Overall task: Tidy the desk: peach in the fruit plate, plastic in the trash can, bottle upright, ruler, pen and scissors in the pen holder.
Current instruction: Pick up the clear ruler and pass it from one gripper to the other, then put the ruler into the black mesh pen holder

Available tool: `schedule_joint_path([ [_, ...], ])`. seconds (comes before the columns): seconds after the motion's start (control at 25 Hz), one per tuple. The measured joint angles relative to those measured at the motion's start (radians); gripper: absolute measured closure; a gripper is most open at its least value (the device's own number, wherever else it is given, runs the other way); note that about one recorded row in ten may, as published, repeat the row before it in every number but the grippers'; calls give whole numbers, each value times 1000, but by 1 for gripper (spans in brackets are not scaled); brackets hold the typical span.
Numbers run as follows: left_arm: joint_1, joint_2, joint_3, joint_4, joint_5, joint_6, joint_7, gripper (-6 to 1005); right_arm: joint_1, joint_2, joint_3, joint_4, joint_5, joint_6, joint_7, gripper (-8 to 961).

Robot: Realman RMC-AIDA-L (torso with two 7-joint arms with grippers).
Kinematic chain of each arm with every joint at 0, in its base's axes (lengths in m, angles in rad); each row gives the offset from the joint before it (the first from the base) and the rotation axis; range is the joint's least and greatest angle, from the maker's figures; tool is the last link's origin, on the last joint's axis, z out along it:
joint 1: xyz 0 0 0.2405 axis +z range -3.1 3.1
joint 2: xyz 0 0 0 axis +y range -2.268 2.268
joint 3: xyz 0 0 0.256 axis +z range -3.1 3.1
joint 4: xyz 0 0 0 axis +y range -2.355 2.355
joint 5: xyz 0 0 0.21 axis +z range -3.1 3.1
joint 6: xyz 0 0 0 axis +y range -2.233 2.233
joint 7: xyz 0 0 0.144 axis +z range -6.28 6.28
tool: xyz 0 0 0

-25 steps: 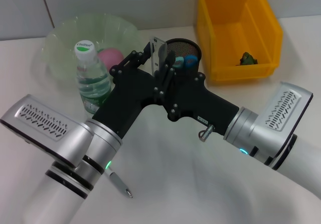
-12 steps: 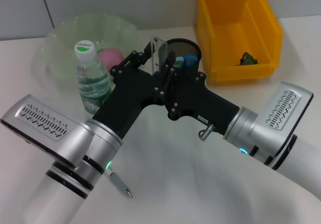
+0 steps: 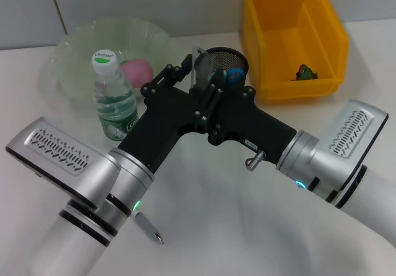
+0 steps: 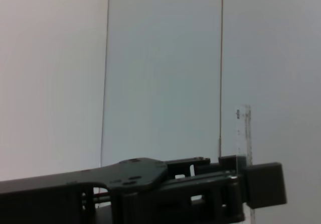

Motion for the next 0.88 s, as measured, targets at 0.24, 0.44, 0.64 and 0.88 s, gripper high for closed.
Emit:
schedule_joint_path([
  [0.24, 0, 0, -1, -1, 1, 4, -3, 553, -2, 0, 0, -2, 0, 0, 0, 941],
  [0.44, 10, 3, -5, 0, 28, 7, -53, 353, -7, 0, 24, -17, 6, -10, 0, 942],
  [0.64, 25, 9, -57, -29, 163, 22, -200, 140, -14, 0, 76, -30, 3, -36, 0, 939],
  [0.88, 55, 10, -73, -49, 205, 65, -223, 140, -19, 0, 135, -46, 8, -112, -1, 935],
])
